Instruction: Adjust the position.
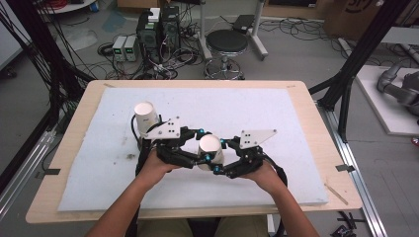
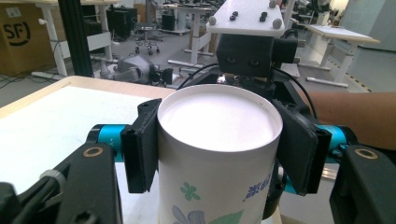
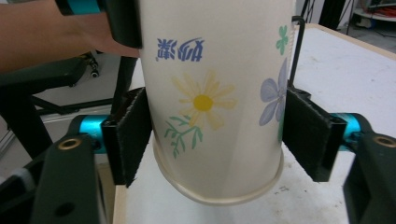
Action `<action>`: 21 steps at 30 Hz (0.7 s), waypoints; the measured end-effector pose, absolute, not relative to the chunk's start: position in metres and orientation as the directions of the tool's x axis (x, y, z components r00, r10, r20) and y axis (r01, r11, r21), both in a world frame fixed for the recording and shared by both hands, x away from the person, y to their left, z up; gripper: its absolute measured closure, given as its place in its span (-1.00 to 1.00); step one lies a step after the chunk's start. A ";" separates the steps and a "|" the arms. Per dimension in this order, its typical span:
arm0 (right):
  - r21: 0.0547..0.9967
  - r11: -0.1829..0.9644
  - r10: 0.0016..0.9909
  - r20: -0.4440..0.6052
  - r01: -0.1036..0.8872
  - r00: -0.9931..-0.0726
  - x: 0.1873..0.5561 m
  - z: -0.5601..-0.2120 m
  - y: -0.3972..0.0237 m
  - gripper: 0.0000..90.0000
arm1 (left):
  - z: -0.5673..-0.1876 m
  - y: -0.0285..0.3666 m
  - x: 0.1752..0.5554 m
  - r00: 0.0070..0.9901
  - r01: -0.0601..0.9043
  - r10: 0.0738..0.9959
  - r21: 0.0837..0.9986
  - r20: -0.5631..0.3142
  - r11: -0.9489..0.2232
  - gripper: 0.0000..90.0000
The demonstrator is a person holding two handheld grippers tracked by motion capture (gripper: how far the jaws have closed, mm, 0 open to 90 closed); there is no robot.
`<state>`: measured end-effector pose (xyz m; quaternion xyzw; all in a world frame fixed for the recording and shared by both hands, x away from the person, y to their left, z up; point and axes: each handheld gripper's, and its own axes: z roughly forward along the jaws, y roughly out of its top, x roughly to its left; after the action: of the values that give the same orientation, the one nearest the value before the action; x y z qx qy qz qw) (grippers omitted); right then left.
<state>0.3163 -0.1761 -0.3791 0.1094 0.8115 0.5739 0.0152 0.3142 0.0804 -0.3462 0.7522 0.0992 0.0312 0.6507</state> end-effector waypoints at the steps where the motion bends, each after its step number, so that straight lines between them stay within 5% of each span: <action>1: 0.935 0.317 0.191 0.099 0.157 -0.977 0.317 -0.379 -0.176 -0.30 | -0.346 0.081 0.314 0.978 0.111 0.189 0.985 -0.085 -0.131 -0.17; 8: 0.933 0.331 0.179 0.087 0.144 -0.980 0.316 -0.379 -0.176 -0.16 | -0.349 0.082 0.314 0.978 0.118 0.189 0.984 -0.092 -0.131 -0.21; 11: 0.927 0.346 0.186 0.081 0.142 -0.979 0.316 -0.378 -0.178 -0.15 | -0.351 0.082 0.315 0.966 0.172 0.220 0.974 -0.137 -0.148 -0.69; 21: 0.894 0.428 0.198 0.054 0.136 -0.979 0.315 -0.378 -0.184 -0.14 | -0.349 0.098 0.312 0.962 0.187 0.232 0.968 -0.145 -0.169 -0.71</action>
<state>0.3148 -0.1842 -0.3782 0.0991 0.8444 0.5257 0.0294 0.3121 0.0978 -0.3493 0.7642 0.1368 0.0178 0.6300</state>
